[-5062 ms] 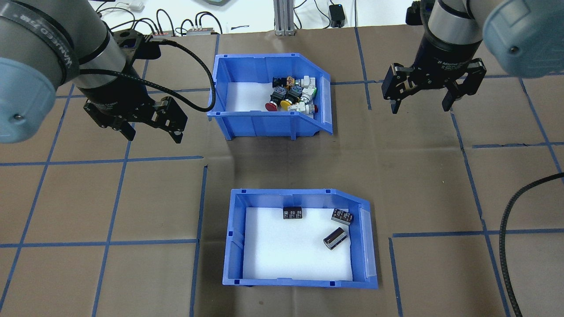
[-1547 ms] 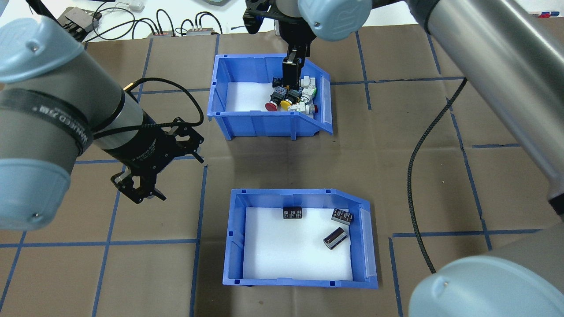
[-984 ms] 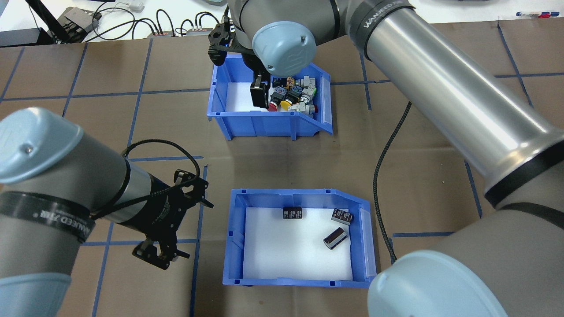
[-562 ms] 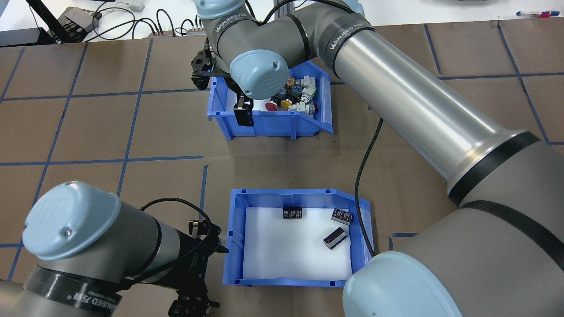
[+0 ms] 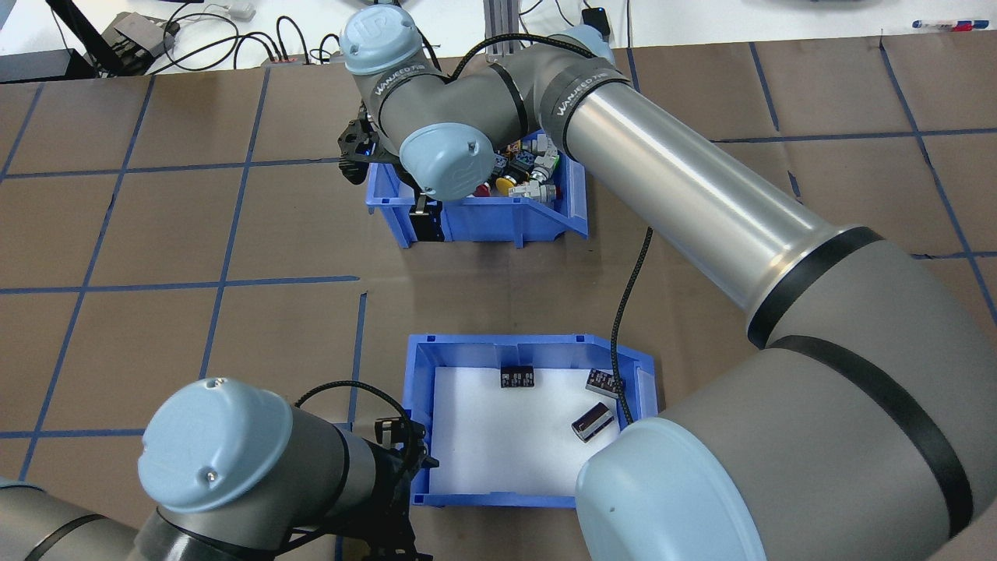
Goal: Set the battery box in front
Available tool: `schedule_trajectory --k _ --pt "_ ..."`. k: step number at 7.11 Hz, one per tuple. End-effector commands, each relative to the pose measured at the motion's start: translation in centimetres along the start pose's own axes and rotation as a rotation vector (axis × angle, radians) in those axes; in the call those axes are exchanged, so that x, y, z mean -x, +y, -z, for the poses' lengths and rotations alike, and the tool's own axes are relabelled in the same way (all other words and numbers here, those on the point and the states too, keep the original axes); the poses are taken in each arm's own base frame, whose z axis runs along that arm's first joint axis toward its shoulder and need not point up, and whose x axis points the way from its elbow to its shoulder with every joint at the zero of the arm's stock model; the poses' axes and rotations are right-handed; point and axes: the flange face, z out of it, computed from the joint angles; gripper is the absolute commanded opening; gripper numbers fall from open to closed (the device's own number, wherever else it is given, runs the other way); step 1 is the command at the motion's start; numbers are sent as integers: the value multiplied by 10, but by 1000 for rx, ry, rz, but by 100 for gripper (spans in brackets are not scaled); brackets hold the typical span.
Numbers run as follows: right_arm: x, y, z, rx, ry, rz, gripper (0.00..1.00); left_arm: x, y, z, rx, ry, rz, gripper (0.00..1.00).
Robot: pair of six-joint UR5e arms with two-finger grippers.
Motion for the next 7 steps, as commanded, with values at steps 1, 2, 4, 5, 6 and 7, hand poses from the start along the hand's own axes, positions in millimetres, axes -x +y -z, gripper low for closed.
schedule_trajectory --k 1,2,4,5,6,7 --pt "-1 -1 -6 0 5 -3 96 2 26 -28 6 17 8 99" --pt "-2 1 -3 1 7 -3 94 -1 35 -42 -1 21 -6 99" --pt "-5 5 -1 9 14 -10 73 8 45 -56 -10 -3 -11 99" --pt "-7 8 -1 47 40 -1 48 10 43 -61 -20 -11 -14 99" --pt "-8 10 2 64 56 2 22 4 41 -67 -54 -3 -11 99" --pt "-8 11 4 88 75 6 3 -9 41 -73 -82 43 -17 99"
